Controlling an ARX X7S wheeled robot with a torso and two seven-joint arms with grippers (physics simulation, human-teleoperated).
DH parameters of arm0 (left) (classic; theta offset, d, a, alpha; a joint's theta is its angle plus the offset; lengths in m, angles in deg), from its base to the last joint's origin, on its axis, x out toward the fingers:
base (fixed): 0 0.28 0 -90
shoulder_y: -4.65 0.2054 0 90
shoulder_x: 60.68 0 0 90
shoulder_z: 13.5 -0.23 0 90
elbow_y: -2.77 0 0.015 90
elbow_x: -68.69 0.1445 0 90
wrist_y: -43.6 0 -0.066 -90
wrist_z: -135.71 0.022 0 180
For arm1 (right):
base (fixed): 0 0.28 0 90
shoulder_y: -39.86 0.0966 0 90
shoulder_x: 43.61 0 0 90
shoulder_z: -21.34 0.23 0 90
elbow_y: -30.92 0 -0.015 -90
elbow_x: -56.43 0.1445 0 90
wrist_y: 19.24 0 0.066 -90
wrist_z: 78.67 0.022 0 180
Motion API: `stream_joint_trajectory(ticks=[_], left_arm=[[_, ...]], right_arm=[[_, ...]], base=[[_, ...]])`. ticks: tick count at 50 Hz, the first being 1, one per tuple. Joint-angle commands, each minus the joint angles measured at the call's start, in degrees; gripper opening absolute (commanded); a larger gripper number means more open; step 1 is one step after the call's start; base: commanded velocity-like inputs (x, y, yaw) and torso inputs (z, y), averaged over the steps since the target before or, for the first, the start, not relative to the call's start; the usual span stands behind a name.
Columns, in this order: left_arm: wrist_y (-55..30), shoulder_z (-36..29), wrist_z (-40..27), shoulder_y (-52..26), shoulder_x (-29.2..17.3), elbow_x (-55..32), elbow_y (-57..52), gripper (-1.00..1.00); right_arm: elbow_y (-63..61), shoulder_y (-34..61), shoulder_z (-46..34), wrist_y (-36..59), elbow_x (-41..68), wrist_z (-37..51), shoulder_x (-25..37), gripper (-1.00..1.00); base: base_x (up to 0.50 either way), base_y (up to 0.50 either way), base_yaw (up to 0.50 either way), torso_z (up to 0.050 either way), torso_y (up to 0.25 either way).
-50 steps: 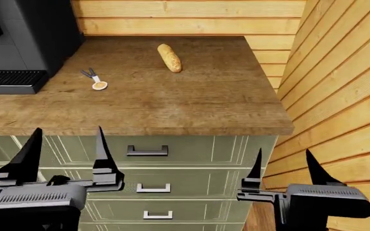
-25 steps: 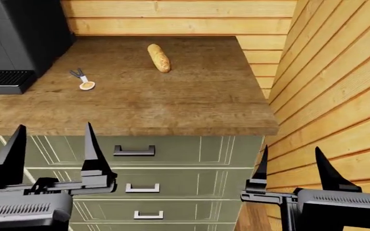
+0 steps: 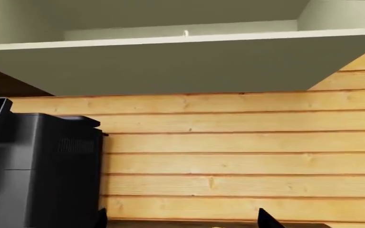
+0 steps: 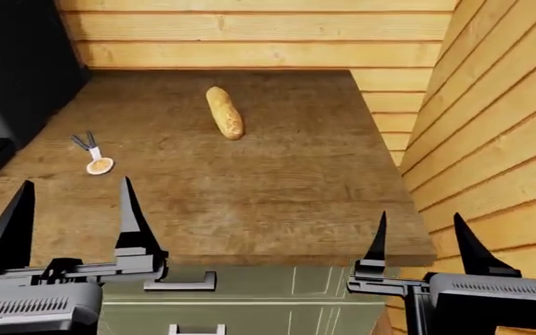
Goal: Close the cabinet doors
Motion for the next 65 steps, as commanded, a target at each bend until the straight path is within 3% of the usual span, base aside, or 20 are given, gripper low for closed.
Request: stream_joint_trajectory(ticks=[1, 25, 33, 50, 65], left_arm=[[0.31, -0.37, -0.2, 0.27, -0.43, 0.1, -0.23, 1.0], [0.13, -0.46, -0.84, 0.28, -1.06, -1.02, -0.74, 1.0], [0.34, -0.85, -0.93, 0.1, -1.23, -0.84, -0.24, 1.0], [-2.57, -2.07, -1.85, -1.08, -1.92, 0.61, -2.48, 1.0], [-3.54, -2.57, -2.37, -1.4, -2.31, 0.73, -4.0, 1.0]], right_arm=[[0.19, 0.03, -0.49, -0.06, 0.28, 0.43, 0.46, 1.0], [-0.62, 0.13, -1.09, 0.31, 0.72, 1.45, 1.36, 1.0], [-0.07, -0.84, -0.92, -4.25, 1.43, 1.54, 1.8, 1.0], [-0.42, -3.04, 11.37, -18.0, 13.4, 2.42, 2.33, 1.0], [-13.45, -5.53, 16.6, -16.21, 16.83, 5.07, 4.98, 1.0]], base=[[0.5, 0.0, 0.0, 0.0, 0.0], [0.5, 0.0, 0.0, 0.0, 0.001], [0.0, 0.0, 0.0, 0.0, 0.0], [0.0, 0.0, 0.0, 0.0, 0.0], [0.0, 0.0, 0.0, 0.0, 0.0]])
